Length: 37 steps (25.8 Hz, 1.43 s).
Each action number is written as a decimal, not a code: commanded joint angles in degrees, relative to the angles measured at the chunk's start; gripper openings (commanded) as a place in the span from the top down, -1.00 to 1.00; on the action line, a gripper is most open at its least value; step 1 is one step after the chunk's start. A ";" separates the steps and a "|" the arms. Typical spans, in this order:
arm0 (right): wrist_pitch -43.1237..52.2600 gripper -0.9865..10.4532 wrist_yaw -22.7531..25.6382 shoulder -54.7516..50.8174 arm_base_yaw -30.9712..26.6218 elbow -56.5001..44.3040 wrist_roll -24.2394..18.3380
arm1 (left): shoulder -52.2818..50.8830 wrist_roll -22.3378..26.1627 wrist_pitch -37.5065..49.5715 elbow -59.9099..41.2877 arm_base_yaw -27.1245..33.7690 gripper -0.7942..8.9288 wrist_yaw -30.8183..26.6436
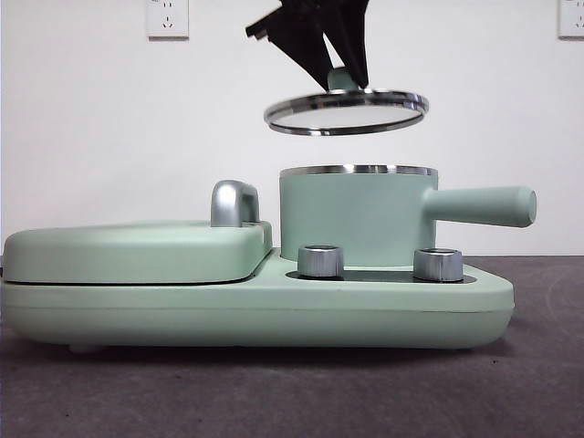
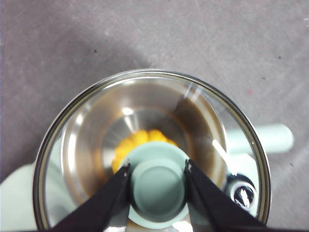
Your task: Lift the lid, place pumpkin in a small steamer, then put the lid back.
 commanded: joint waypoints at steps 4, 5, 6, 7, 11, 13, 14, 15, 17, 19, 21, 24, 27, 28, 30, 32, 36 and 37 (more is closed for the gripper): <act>-4.48 -0.15 -3.98 -2.95 0.28 0.55 2.23 | 2.67 1.62 3.34 1.73 -0.55 0.81 -0.04; -4.48 -0.15 -3.93 -2.95 0.28 0.55 2.29 | 2.84 1.90 3.87 1.73 -0.55 0.82 -0.04; -4.48 -0.14 -3.91 -2.95 0.28 0.55 2.34 | 2.95 1.90 4.42 1.73 -0.55 0.81 -0.04; -4.48 -0.12 -3.85 -2.95 0.28 0.55 2.34 | 3.06 1.90 4.76 1.73 -0.55 0.82 -0.04; -4.48 -0.12 -3.69 -2.95 0.28 0.55 2.58 | 3.39 1.90 5.03 1.73 -0.55 0.81 -0.04; -4.48 -0.12 -3.69 -2.95 0.28 0.55 2.71 | 3.89 1.84 4.96 1.73 -0.55 0.82 -0.04; -4.48 -0.12 -3.67 -2.95 0.28 0.55 2.84 | 4.26 1.84 4.85 1.73 -0.57 0.81 -0.04; -4.48 -0.12 -3.65 -2.95 0.28 0.55 2.86 | 4.81 1.79 4.85 1.73 -0.57 0.81 -0.04; -4.48 -0.12 -2.84 -2.95 0.28 0.55 2.99 | 5.57 1.77 4.70 1.73 -0.55 0.82 -0.07; -4.48 -0.12 -2.34 -2.95 0.28 0.55 3.06 | 6.19 1.77 4.44 1.73 -0.55 0.82 -0.07; -4.48 -0.12 -2.34 -2.95 0.28 0.55 3.39 | 6.82 1.77 4.20 1.73 -0.55 0.82 -0.07; -4.48 -0.12 -2.34 -2.95 0.28 0.55 3.45 | 7.41 1.92 3.85 1.73 -0.55 0.82 -0.07; -4.48 -0.12 -2.34 -2.95 0.28 0.55 3.65 | 7.67 2.86 3.67 1.73 -0.55 0.82 -0.09; -4.48 -0.12 -2.34 -2.95 0.28 0.55 3.69 | 7.76 3.34 3.67 1.73 -0.55 0.82 -0.09; -4.48 -0.12 -2.34 -2.95 0.28 0.55 3.93 | 7.91 3.78 3.74 1.73 -0.55 0.82 -0.07; -4.48 -0.12 -2.34 -2.95 0.28 0.55 4.09 | 8.17 5.57 3.72 1.73 -0.55 0.82 -0.07; -4.48 -0.12 -2.29 -2.95 0.28 0.55 4.07 | 8.90 5.53 3.45 1.73 -0.55 0.82 -0.07; -4.48 -0.12 -2.29 -2.95 0.28 0.55 4.07 | 8.96 5.53 3.45 1.73 -0.57 0.80 -0.07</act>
